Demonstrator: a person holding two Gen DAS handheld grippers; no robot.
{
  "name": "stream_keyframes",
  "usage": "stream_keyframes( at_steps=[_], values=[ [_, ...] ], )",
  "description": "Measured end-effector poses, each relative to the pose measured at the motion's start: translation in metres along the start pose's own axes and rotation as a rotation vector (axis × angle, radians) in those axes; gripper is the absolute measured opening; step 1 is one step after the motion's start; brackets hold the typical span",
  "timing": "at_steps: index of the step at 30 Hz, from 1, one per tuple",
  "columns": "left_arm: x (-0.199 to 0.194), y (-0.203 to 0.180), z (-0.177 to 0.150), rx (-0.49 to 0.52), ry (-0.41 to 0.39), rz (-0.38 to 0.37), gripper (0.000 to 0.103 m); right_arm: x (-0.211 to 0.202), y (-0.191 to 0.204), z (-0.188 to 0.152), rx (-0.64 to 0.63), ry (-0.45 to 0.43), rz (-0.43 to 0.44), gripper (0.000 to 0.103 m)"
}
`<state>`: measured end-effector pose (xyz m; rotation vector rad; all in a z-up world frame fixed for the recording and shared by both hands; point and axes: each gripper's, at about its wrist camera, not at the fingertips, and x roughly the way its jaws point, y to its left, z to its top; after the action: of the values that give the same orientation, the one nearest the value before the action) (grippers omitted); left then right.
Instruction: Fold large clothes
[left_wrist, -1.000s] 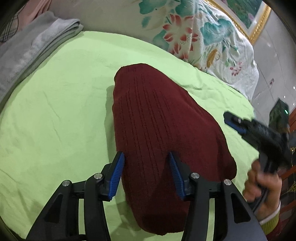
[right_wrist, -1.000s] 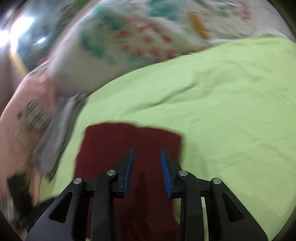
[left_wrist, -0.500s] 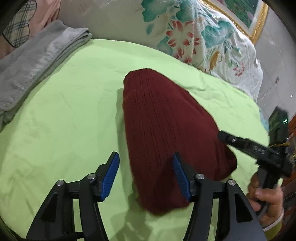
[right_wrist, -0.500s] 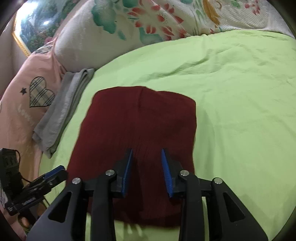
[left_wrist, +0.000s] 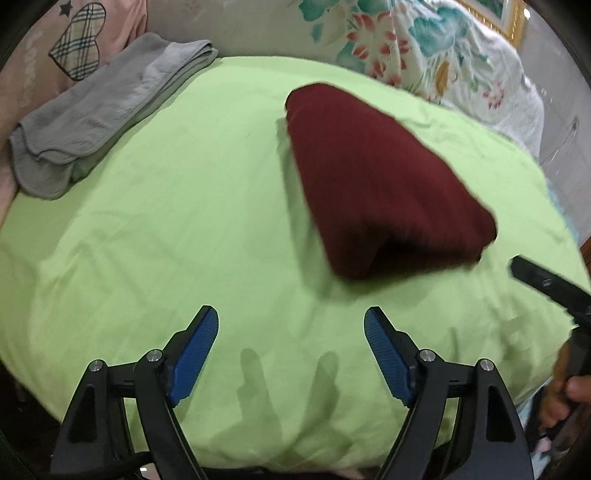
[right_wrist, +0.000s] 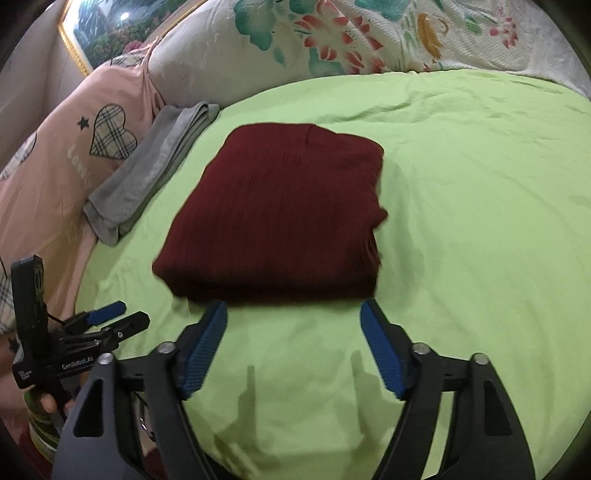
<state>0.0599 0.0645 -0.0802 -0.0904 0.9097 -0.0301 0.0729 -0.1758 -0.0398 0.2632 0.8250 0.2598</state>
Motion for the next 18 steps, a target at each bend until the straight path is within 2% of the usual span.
stream_keyframes(
  at_steps=[6,10,14,16,18],
  values=[
    [0.001,-0.002,-0.031,0.026,0.014,0.086,0.082,-0.002,0.004,-0.032,-0.049,0.071,-0.027,0.078],
    [-0.006,0.0,-0.042,-0.003,-0.04,0.086,0.082,-0.003,0.006,-0.044,-0.059,0.098,-0.031,0.079],
    [-0.01,-0.013,-0.041,0.125,0.018,0.103,0.082,-0.012,0.009,-0.047,-0.081,0.091,-0.038,0.079],
    [-0.022,-0.016,-0.037,0.145,-0.007,0.14,0.082,-0.017,0.012,-0.045,-0.095,0.09,-0.036,0.079],
    [-0.037,-0.018,-0.031,0.146,-0.038,0.134,0.083,-0.025,0.015,-0.04,-0.116,0.08,-0.035,0.079]
  ],
)
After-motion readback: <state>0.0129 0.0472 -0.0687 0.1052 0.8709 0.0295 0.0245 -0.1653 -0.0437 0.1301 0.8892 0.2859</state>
